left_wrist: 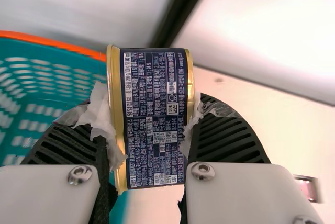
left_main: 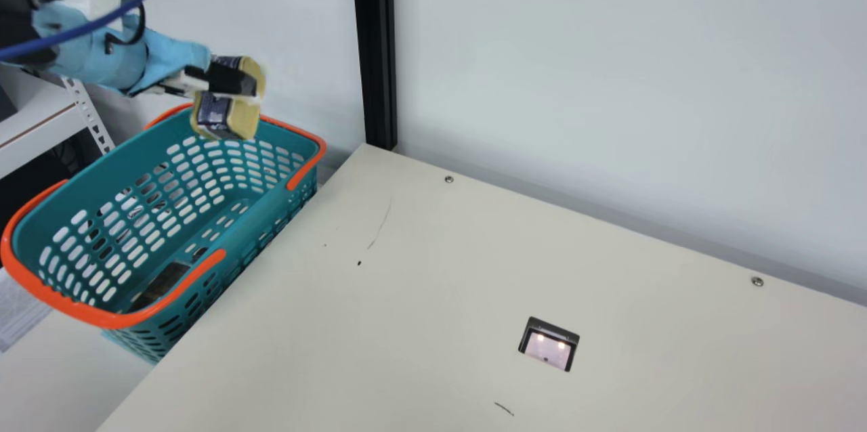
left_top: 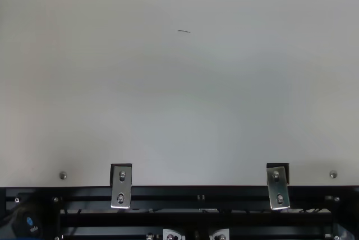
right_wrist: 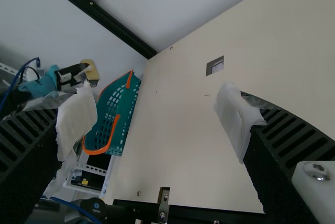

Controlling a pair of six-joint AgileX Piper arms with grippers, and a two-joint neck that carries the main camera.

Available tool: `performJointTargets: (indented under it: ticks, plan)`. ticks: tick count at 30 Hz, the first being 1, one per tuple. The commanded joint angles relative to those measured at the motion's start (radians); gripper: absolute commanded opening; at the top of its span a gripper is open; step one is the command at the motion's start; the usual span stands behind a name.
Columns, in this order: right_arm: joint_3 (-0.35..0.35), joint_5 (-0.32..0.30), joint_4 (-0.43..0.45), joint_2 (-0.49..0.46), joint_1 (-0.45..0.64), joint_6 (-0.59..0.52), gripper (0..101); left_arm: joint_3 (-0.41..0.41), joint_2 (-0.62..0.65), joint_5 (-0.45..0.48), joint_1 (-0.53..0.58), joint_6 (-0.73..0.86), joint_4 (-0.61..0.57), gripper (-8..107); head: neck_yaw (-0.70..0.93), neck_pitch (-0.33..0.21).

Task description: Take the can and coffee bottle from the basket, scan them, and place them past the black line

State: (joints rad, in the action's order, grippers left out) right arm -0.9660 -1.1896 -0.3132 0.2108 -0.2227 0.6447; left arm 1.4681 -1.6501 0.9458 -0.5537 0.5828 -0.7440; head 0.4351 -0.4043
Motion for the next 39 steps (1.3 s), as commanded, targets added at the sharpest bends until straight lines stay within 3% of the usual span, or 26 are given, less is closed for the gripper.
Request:
performJointTargets:
  ticks: [1, 6, 16, 19, 22, 33, 39]
  plan:
    - [0.000, 0.000, 0.000, 0.000, 0.000, 0.000, 101, 0.003, 0.022, 0.127, 0.001, -0.017, -0.087, 10, 0.010, -0.032]
    - [0.000, 0.000, 0.000, 0.000, 0.000, 0.000, 101, -0.002, 0.054, 0.274, 0.010, -0.058, -0.199, 10, 0.010, -0.032]
    - [0.000, 0.000, 0.000, 0.000, 0.000, 0.000, 101, -0.183, 0.100, 0.274, 0.242, -0.139, -0.479, 10, 0.010, -0.032]
    - [0.000, 0.000, 0.000, 0.000, 0.000, 0.000, 101, -0.156, 0.127, 0.274, 0.249, -0.166, -0.421, 10, 0.010, -0.032]
    - [0.000, 0.000, 0.000, 0.000, 0.000, 0.000, 101, -0.185, 0.128, 0.279, 0.257, -0.165, -0.494, 10, 0.010, -0.032]
    - [0.000, 0.000, 0.000, 0.000, 0.000, 0.000, 101, -0.183, 0.127, 0.274, 0.264, -0.174, -0.493, 10, 0.010, -0.032]
    - [0.000, 0.000, 0.000, 0.000, 0.000, 0.000, 101, -0.255, 0.151, 0.274, 0.309, -0.205, -0.602, 10, 0.010, -0.032]
